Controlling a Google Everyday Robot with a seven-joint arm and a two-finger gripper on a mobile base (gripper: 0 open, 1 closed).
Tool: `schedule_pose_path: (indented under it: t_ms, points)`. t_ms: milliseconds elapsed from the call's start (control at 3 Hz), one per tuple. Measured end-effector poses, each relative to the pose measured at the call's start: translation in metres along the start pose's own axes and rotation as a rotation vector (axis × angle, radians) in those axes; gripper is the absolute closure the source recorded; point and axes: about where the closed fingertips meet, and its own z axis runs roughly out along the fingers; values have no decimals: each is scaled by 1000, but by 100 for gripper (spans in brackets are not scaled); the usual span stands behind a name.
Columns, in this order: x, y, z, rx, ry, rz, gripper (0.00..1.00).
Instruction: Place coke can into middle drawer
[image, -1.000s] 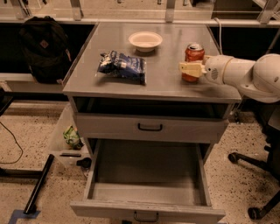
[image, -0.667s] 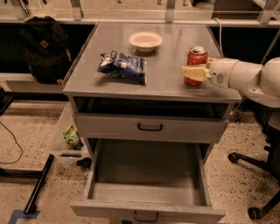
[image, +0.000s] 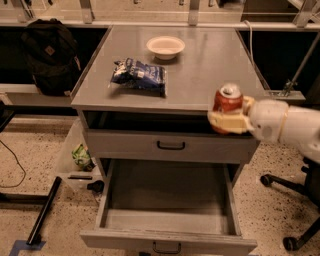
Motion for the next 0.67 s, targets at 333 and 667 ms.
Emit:
schedule_pose_path:
  t_ms: [333,667]
  points:
    - [43,67,-67,-23,17,28,100]
    - [44,67,-70,-18,19,30,100]
